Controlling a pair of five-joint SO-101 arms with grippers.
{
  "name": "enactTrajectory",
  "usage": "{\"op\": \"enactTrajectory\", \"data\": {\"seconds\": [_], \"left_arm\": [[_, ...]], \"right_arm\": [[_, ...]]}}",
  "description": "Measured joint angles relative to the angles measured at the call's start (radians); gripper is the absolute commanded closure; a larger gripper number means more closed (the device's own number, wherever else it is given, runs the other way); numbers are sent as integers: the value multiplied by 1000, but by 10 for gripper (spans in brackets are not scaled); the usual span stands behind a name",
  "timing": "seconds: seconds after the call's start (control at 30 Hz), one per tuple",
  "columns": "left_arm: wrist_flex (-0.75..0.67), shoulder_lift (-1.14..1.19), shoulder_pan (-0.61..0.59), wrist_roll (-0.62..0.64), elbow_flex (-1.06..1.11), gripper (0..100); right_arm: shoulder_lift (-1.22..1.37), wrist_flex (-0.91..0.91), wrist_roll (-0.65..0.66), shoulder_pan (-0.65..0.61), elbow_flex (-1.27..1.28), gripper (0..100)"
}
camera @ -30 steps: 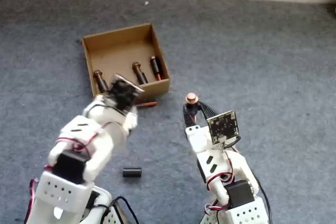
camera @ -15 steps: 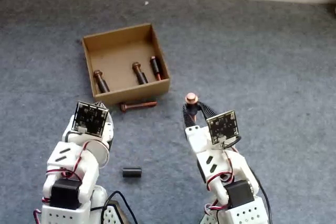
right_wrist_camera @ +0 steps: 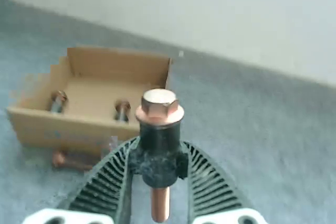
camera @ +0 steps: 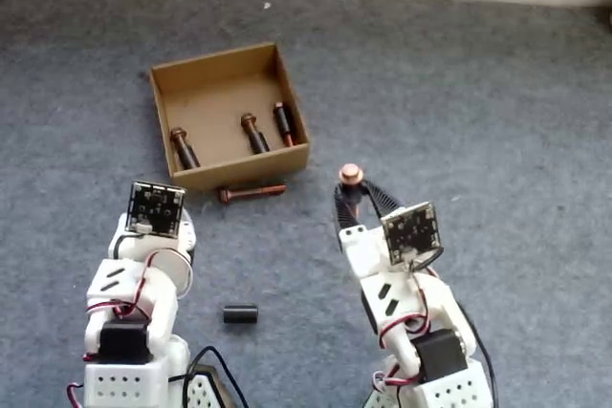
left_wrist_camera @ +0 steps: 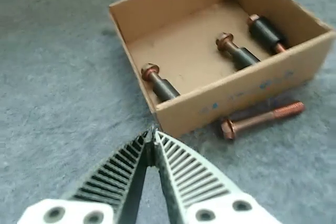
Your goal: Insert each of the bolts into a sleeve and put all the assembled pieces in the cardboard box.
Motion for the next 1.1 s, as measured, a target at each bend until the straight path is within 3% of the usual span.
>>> {"op": "enactTrajectory", "data": {"seconds": [0.27,0.73,1.1], "left_arm": [[-77,0,-17,0,35,993],[-81,0,-17,0,35,993],[-81,0,-17,0,35,993]], "right_arm": [[149,-21,0,-161,-209,992],[1145,-597,0,-186,-531,954],[1769,-651,0,-186,-878,937]]}}
